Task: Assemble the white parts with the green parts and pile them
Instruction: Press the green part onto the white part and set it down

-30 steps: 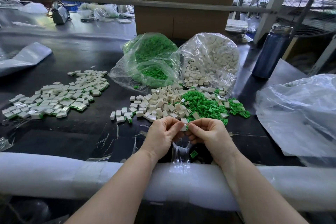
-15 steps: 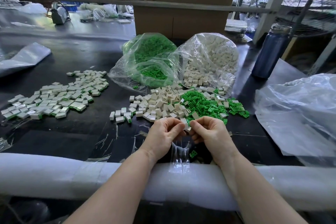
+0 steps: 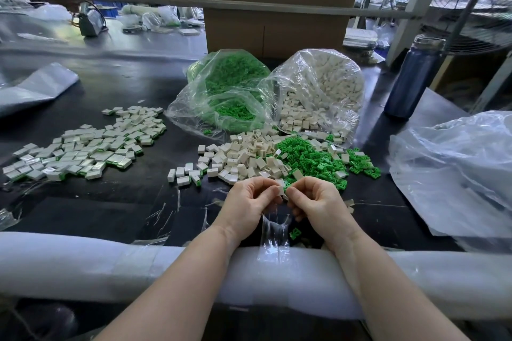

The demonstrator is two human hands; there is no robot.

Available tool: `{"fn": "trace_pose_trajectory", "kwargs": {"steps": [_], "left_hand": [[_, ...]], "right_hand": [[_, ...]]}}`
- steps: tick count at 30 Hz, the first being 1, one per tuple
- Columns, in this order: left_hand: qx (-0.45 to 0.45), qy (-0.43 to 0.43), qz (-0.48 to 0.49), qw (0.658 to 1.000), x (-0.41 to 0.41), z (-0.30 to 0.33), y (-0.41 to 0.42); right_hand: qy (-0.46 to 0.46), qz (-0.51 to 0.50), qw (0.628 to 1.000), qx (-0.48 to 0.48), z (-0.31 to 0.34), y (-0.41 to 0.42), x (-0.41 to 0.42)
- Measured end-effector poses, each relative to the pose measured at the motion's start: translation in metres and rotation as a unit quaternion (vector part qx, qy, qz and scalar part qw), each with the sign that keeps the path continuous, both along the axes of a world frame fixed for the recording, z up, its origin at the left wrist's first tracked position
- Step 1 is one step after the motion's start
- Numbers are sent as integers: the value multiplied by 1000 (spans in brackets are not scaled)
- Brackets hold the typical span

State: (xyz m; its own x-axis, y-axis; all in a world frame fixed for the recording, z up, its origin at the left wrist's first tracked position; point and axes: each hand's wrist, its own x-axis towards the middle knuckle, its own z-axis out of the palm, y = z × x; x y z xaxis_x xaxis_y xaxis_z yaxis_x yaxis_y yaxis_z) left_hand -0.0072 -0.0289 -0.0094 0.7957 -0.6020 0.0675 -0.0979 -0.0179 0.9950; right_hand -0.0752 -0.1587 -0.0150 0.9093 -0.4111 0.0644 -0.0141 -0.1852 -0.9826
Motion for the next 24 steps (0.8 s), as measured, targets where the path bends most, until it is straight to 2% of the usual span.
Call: {"fn": "trace_pose_trajectory", "kwargs": {"steps": [6, 13, 24], "left_hand": [[30, -25, 8, 999, 0, -2, -2], [69, -86, -16, 994, 0, -2, 0], [112, -125, -21, 986, 3, -7, 1]], "right_hand": [[13, 11, 999, -37, 1, 0, -1], [32, 26, 998, -46, 2, -1, -1], [45, 57, 997, -37, 7, -1, -5]]}}
